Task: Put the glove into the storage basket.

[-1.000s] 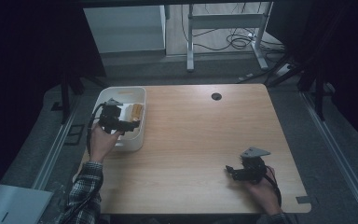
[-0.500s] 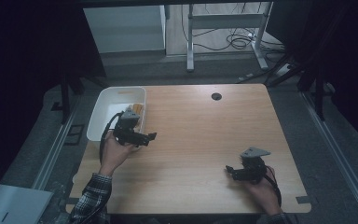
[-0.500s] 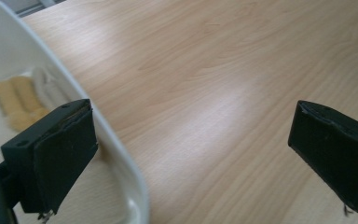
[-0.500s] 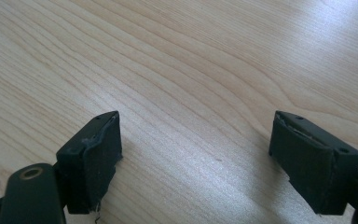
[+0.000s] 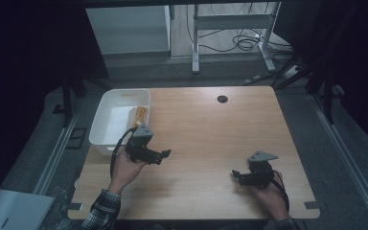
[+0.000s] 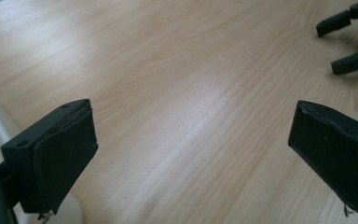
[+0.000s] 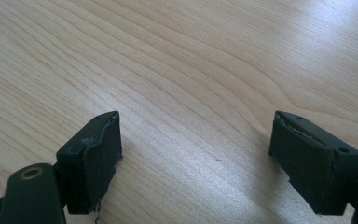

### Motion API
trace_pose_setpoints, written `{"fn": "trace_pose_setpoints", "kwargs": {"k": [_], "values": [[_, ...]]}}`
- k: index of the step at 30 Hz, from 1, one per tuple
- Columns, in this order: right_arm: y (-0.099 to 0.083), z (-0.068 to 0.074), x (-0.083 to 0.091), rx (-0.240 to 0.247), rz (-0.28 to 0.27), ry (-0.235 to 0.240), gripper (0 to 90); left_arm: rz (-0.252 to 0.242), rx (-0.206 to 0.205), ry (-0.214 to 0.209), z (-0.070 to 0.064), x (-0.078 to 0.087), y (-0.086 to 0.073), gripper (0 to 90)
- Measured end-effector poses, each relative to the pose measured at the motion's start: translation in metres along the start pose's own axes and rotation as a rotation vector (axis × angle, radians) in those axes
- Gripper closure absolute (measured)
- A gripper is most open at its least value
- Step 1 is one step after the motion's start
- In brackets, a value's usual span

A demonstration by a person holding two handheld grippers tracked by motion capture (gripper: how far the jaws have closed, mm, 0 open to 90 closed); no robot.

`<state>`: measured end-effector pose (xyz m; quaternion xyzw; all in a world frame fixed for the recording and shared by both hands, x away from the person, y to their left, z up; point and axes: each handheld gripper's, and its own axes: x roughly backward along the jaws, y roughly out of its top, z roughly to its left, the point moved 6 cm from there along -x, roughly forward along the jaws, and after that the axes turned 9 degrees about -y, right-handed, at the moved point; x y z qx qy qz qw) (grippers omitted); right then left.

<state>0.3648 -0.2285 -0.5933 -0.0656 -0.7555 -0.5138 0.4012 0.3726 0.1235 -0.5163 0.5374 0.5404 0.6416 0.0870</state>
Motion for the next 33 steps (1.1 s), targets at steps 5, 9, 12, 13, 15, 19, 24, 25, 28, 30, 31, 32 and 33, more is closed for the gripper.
{"fn": "trace_pose_setpoints", "kwargs": {"k": [5,9,12,13,15,19,24,25,28,30,31,32,33], "values": [[0.0,0.0,0.0,0.001,0.0,0.0,17.2,0.0,-0.018,-0.016,-0.01,-0.008,-0.012,1.3],[0.0,0.0,0.0,0.001,0.0,0.0,17.2,0.0,-0.025,-0.031,-0.016,-0.016,-0.024,1.3],[0.0,0.0,0.0,0.0,0.001,0.0,17.2,0.008,-0.026,-0.039,-0.019,-0.023,-0.034,1.1],[0.0,0.0,0.0,0.001,0.0,0.0,17.2,0.008,-0.027,-0.042,-0.02,-0.024,-0.036,1.1],[0.0,0.0,0.0,0.001,0.0,0.001,17.2,0.009,-0.027,-0.047,-0.021,-0.027,-0.041,1.0],[0.0,0.0,0.0,0.001,0.0,0.001,17.2,0.024,-0.039,-0.051,-0.023,-0.034,-0.052,0.7],[0.0,0.0,0.0,-0.001,0.002,0.001,17.2,0.064,-0.027,-0.055,-0.022,-0.043,-0.068,0.3],[0.0,0.0,0.0,-0.002,0.002,0.001,17.2,0.072,-0.024,-0.051,-0.022,-0.045,-0.071,0.3],[0.0,0.0,0.0,-0.001,0.001,0.0,17.2,0.1,-0.026,-0.041,-0.021,-0.049,-0.079,0.0],[0.0,0.0,0.0,-0.001,0.001,0.0,17.2,0.112,-0.025,-0.035,-0.02,-0.051,-0.082,0.0],[0.0,0.0,0.0,0.001,0.0,0.001,17.2,0.116,-0.022,-0.034,-0.02,-0.051,-0.084,0.0],[0.0,0.0,0.0,0.001,0.0,0.001,17.2,0.121,-0.02,-0.032,-0.02,-0.052,-0.085,0.0],[0.0,0.0,0.0,0.001,0.0,0.001,17.2,0.129,-0.018,-0.026,-0.02,-0.052,-0.085,0.0]]}}
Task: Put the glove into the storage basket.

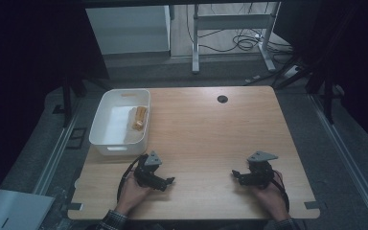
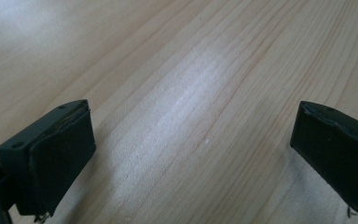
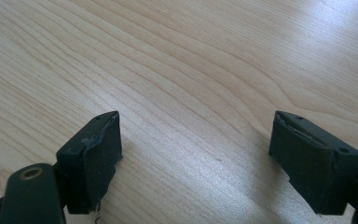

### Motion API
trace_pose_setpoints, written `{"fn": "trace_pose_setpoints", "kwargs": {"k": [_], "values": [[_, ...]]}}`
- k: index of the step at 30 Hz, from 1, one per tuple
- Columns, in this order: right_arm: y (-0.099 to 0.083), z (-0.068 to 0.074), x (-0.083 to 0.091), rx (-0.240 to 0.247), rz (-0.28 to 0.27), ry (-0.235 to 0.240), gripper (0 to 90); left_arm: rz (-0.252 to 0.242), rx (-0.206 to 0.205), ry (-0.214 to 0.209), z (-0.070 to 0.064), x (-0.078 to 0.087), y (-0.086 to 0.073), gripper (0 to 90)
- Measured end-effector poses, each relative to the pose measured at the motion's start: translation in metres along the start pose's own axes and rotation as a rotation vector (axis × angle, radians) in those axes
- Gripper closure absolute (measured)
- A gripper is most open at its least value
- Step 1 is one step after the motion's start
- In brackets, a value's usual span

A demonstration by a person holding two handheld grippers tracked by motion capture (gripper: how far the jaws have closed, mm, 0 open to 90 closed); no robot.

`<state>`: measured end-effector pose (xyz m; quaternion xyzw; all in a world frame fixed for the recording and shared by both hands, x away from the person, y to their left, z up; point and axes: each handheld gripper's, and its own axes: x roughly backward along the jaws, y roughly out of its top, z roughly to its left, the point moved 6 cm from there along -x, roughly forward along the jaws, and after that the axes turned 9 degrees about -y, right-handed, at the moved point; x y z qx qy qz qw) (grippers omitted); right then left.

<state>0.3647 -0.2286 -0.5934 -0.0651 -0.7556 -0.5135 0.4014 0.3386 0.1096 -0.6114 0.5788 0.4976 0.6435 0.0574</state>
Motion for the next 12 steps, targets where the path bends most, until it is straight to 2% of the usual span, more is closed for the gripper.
{"fn": "trace_pose_setpoints", "kwargs": {"k": [4,12], "values": [[0.0,0.0001,0.0,0.0,0.0,0.0,17.1,0.028,-0.002,0.014,0.0002,-0.0024,-0.0005,0.0],[-0.0002,0.0001,0.0,-0.001,0.001,0.0,17.0,0.03,-0.004,0.019,0.0001,-0.0029,-0.0004,0.0]]}}
